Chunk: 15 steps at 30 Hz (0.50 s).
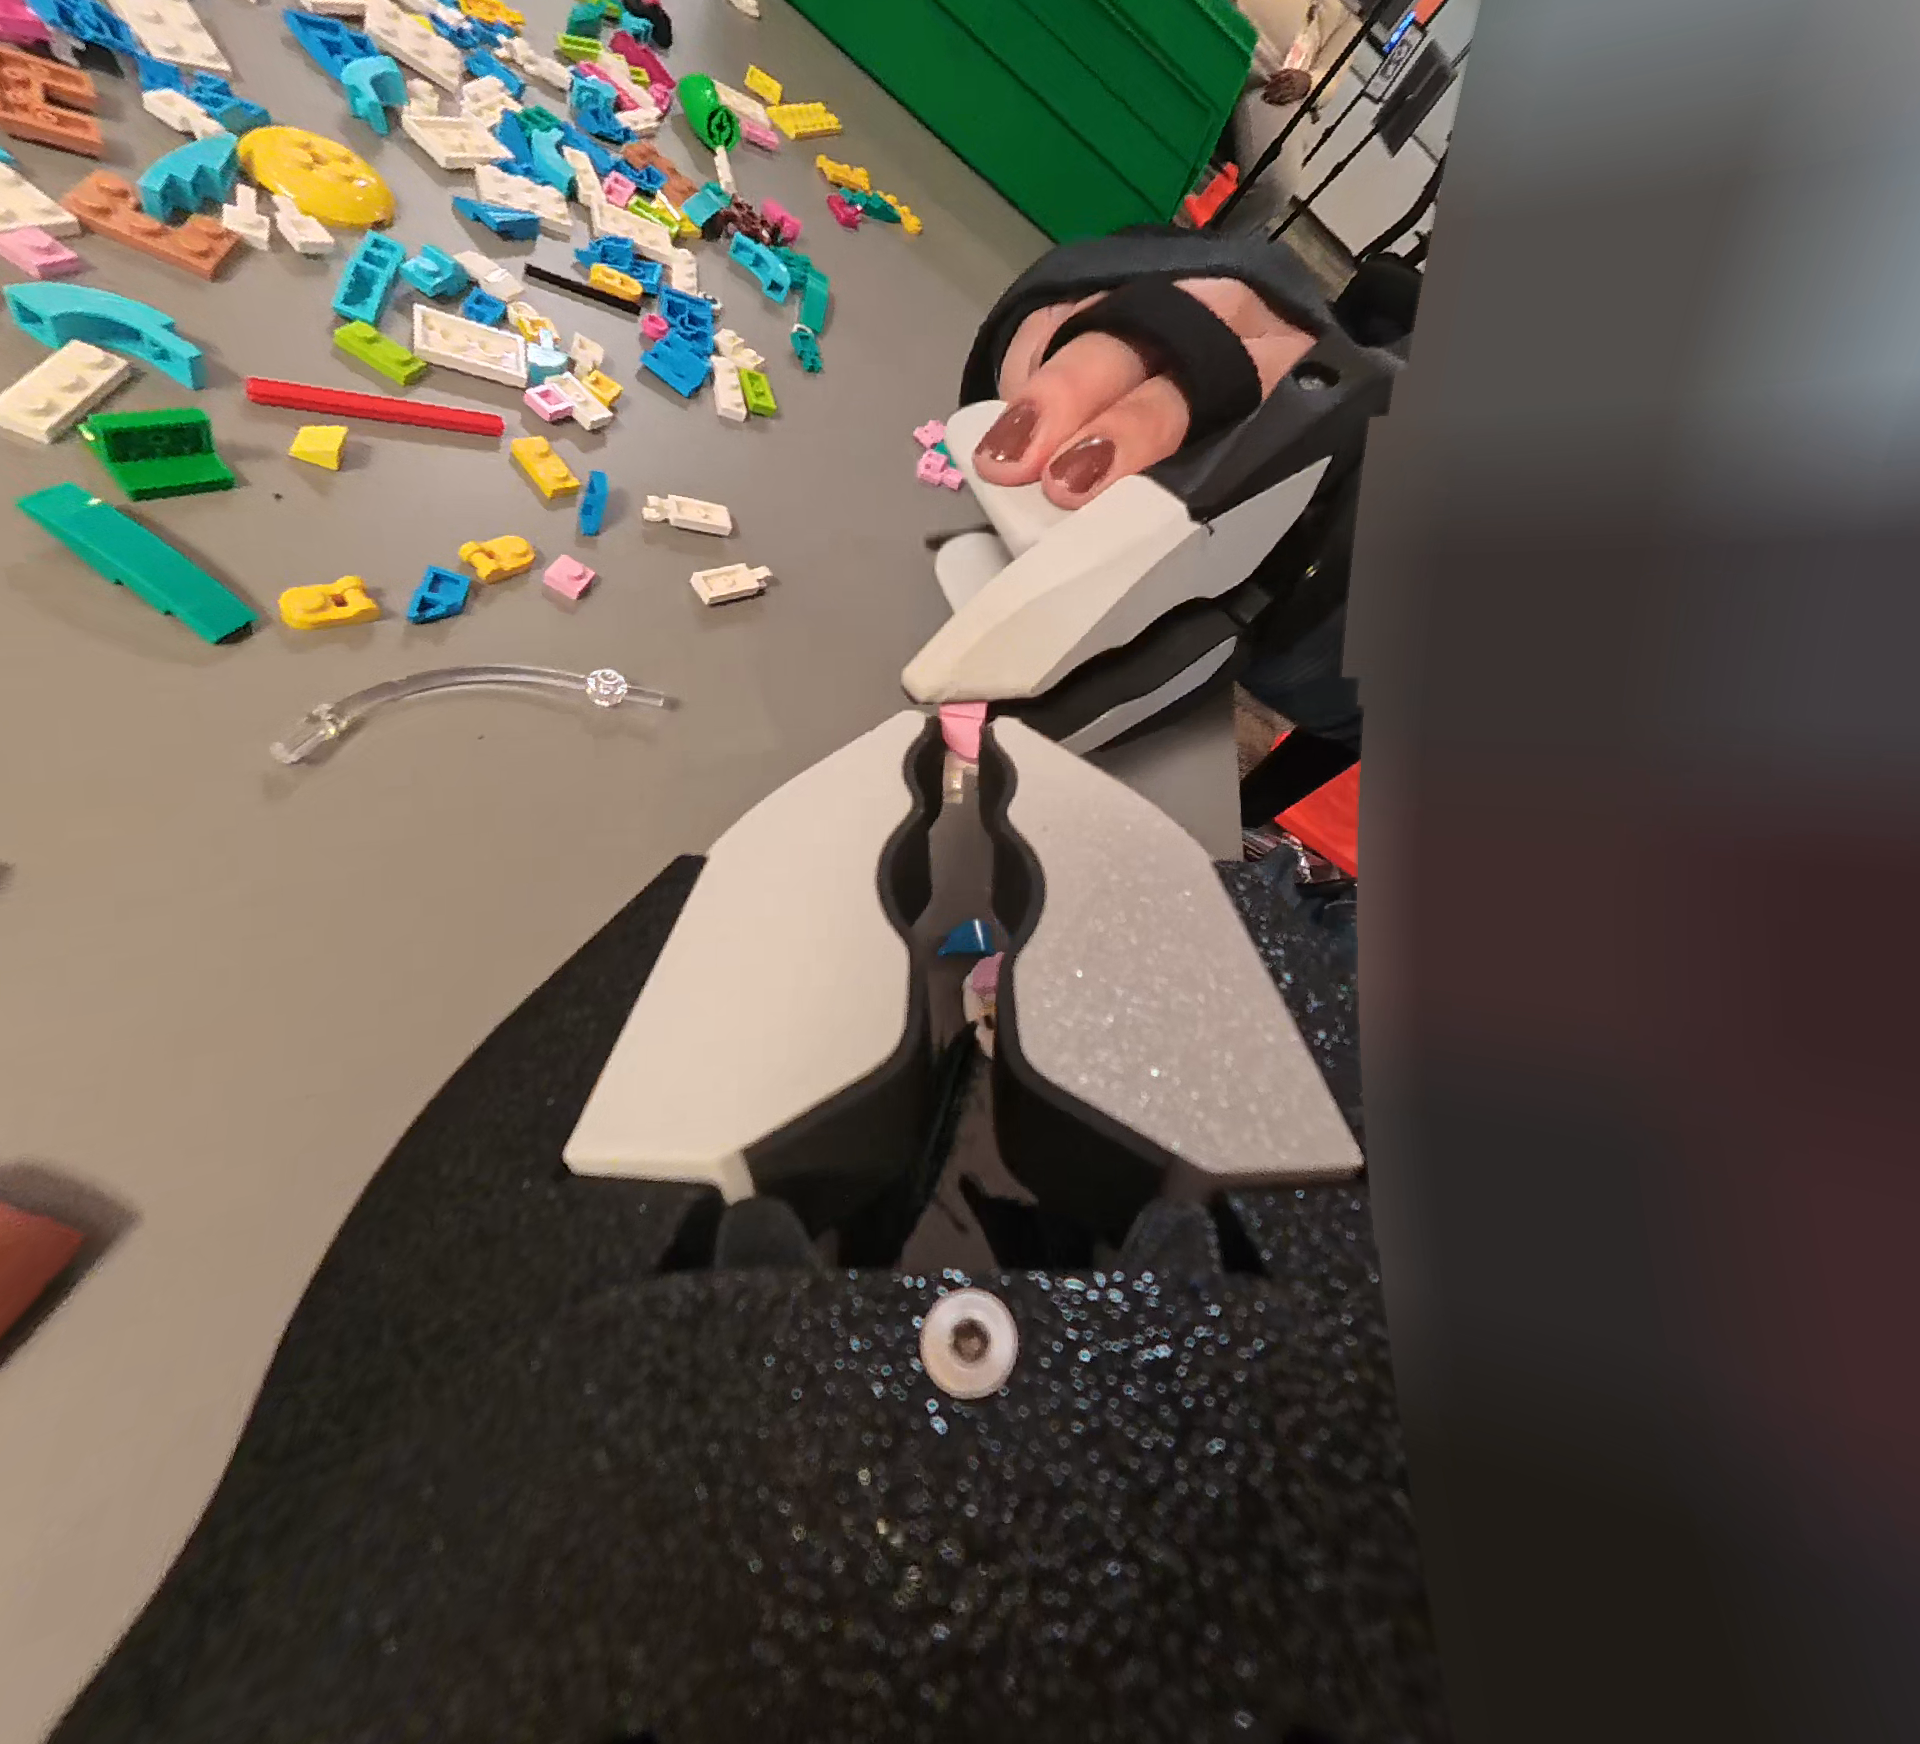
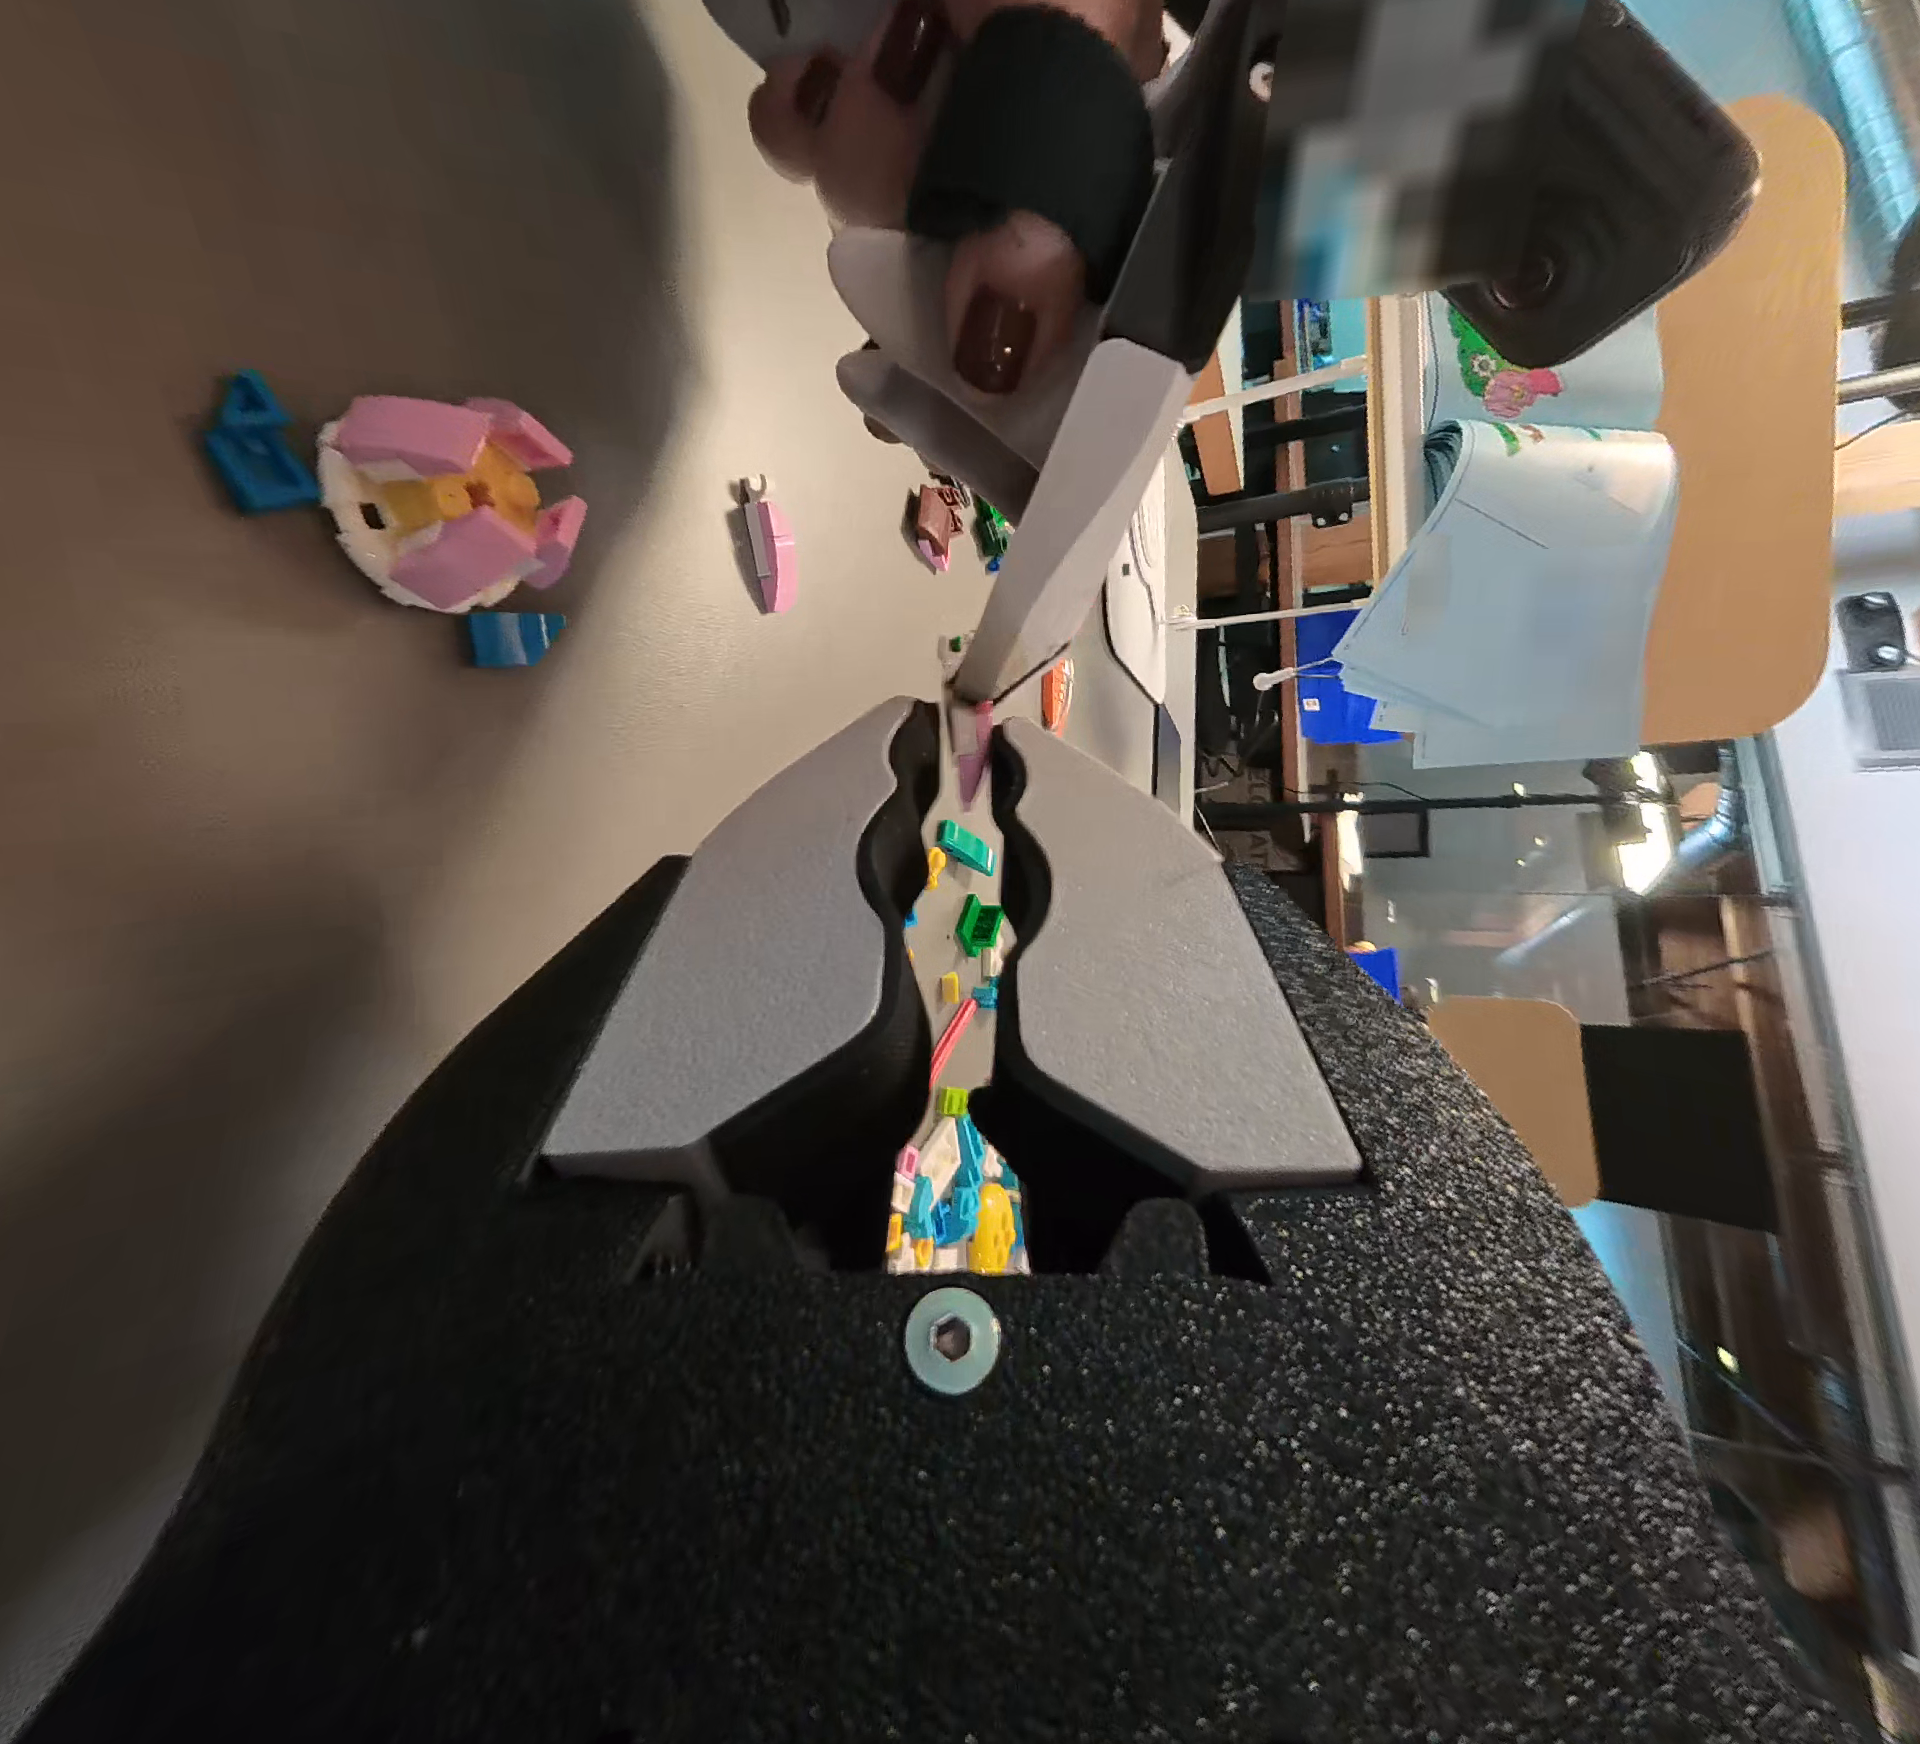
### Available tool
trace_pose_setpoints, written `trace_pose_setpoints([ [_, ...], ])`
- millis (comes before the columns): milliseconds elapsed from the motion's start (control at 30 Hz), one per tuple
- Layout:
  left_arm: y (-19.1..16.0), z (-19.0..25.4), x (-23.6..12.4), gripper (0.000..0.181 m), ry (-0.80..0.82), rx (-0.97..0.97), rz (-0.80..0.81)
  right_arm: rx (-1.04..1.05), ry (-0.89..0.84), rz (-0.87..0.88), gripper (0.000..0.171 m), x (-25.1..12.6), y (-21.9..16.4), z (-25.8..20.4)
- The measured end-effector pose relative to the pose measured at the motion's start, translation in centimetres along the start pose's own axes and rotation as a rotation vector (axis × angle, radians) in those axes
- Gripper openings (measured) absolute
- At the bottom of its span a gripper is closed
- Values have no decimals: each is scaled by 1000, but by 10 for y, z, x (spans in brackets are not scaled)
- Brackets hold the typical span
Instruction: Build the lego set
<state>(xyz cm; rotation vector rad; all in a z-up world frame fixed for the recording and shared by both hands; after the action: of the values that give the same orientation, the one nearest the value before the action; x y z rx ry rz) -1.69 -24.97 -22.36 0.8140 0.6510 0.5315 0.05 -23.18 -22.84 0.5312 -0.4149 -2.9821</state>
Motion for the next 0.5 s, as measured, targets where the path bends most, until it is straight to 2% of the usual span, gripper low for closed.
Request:
trace_pose_setpoints([
  [133,7,5,-2,7,1,64,39,50,-1,11,7,-4,1,6],
  [167,9,7,-2,12,8,109,34,84,5,14,7,-5,0,8],
  [233,9,7,-4,37,92,240,-8,100,4,-16,7,-5,-6,10],
  [367,14,5,-6,31,347,639,-64,147,21,-31,7,-5,-10,10],
  [500,14,6,0,21,472,849,-148,184,37,-25,6,-5,-10,10],
])
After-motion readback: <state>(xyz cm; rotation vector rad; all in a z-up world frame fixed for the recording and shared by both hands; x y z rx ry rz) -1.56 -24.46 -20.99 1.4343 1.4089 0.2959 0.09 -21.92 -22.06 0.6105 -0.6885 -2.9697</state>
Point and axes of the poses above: each gripper's, where its closed fingertips meet, x out along the fingers, y out of its top, z = x × y across the jaws, the point moved 2 cm from there along -x, back along the fingers, and after that the axes turned 1 degree about x, right-handed, at the moved point
